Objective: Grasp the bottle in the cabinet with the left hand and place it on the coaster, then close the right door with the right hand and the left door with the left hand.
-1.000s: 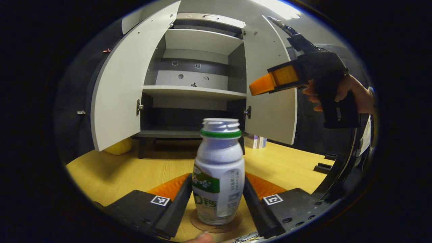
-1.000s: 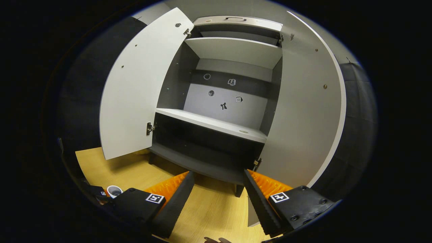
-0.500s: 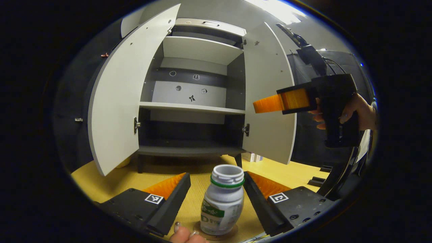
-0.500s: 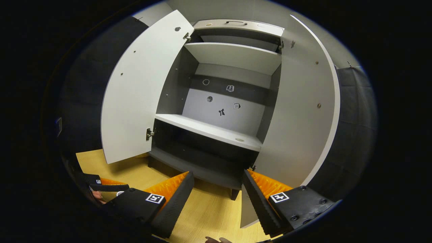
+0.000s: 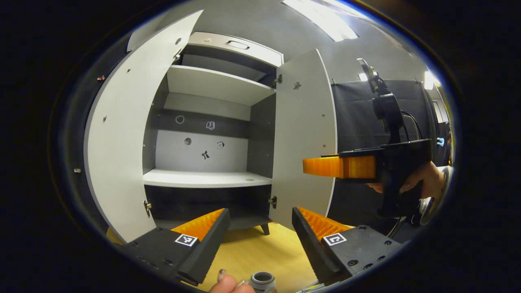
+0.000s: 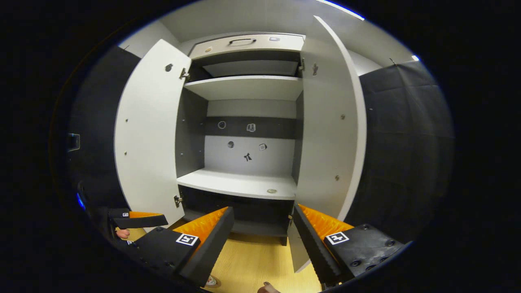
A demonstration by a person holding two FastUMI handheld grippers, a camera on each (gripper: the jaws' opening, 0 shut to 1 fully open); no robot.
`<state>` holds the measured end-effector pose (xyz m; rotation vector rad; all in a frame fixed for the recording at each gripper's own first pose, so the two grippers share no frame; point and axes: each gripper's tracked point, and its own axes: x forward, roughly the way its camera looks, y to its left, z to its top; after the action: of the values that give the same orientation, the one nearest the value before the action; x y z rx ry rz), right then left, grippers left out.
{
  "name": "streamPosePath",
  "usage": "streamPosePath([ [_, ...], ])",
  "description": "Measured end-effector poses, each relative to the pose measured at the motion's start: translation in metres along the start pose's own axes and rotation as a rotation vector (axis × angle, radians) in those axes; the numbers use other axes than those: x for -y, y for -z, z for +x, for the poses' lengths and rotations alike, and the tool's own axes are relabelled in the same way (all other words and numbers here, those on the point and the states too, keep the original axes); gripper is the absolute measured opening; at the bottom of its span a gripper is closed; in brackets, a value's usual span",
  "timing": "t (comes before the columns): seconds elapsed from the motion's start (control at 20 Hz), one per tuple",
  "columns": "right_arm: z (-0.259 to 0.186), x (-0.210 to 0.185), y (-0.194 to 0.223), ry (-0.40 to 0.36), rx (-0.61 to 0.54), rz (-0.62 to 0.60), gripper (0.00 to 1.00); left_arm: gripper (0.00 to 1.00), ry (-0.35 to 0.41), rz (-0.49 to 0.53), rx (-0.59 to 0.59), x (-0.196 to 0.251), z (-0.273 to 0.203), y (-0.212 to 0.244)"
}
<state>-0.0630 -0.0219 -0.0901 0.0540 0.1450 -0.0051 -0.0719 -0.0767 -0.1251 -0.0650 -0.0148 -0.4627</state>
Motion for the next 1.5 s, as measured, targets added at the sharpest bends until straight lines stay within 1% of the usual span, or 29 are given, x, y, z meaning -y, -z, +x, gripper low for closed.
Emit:
streamPosePath([
  [0.1, -0.013, 0.031, -0.015, 0.123, 0.034, 0.002, 0.97, 0.96, 0.028, 0.003, 0.005, -0.007, 0.001, -0.024],
  [0.15, -0.020, 0.050, -0.019, 0.191, 0.042, -0.003, 0.95, 0.96, 0.045, -0.001, 0.009, -0.007, 0.002, -0.032],
  [0.2, -0.026, 0.069, -0.020, 0.252, 0.045, -0.007, 0.97, 0.96, 0.056, -0.010, 0.008, -0.009, 0.003, -0.040],
  [0.3, -0.037, 0.100, -0.026, 0.338, 0.052, -0.022, 0.97, 0.96, 0.080, -0.024, 0.007, -0.011, 0.007, -0.050],
  [0.45, -0.039, 0.138, -0.042, 0.409, 0.085, -0.078, 0.97, 0.96, 0.061, -0.012, 0.008, -0.022, 0.016, -0.060],
  [0.55, -0.030, 0.160, -0.052, 0.424, 0.098, -0.093, 0.97, 0.96, 0.016, 0.016, 0.013, -0.030, 0.021, -0.065],
  [0.6, -0.022, 0.169, -0.053, 0.416, 0.095, -0.086, 0.97, 0.96, -0.008, 0.032, 0.014, -0.034, 0.023, -0.068],
  [0.7, -0.003, 0.174, -0.053, 0.366, 0.084, -0.055, 0.97, 0.96, -0.067, 0.062, 0.028, -0.041, 0.027, -0.076],
  [0.8, 0.013, 0.171, -0.049, 0.279, 0.063, -0.010, 0.97, 0.96, -0.130, 0.072, 0.042, -0.046, 0.033, -0.081],
  [0.9, 0.025, 0.156, -0.051, 0.169, 0.065, 0.035, 0.97, 0.96, -0.185, 0.069, 0.042, -0.046, 0.041, -0.082],
  [0.95, 0.027, 0.157, -0.051, 0.151, 0.068, 0.020, 0.98, 0.96, -0.212, 0.067, 0.039, -0.046, 0.045, -0.081],
  [1.0, 0.031, 0.159, -0.049, 0.128, 0.067, 0.002, 0.93, 0.96, -0.234, 0.057, 0.036, -0.046, 0.050, -0.081],
  [1.2, 0.037, 0.138, -0.051, 0.000, 0.055, 0.012, 0.93, 0.96, -0.260, -0.004, 0.039, -0.035, 0.065, -0.079],
  [1.4, 0.045, 0.101, -0.049, -0.132, 0.036, 0.053, 0.93, 0.96, -0.287, 0.022, 0.045, -0.030, 0.066, -0.075],
  [1.5, 0.050, 0.081, -0.048, -0.181, 0.033, 0.069, 0.93, 0.96, -0.309, 0.041, 0.036, -0.034, 0.062, -0.073],
])
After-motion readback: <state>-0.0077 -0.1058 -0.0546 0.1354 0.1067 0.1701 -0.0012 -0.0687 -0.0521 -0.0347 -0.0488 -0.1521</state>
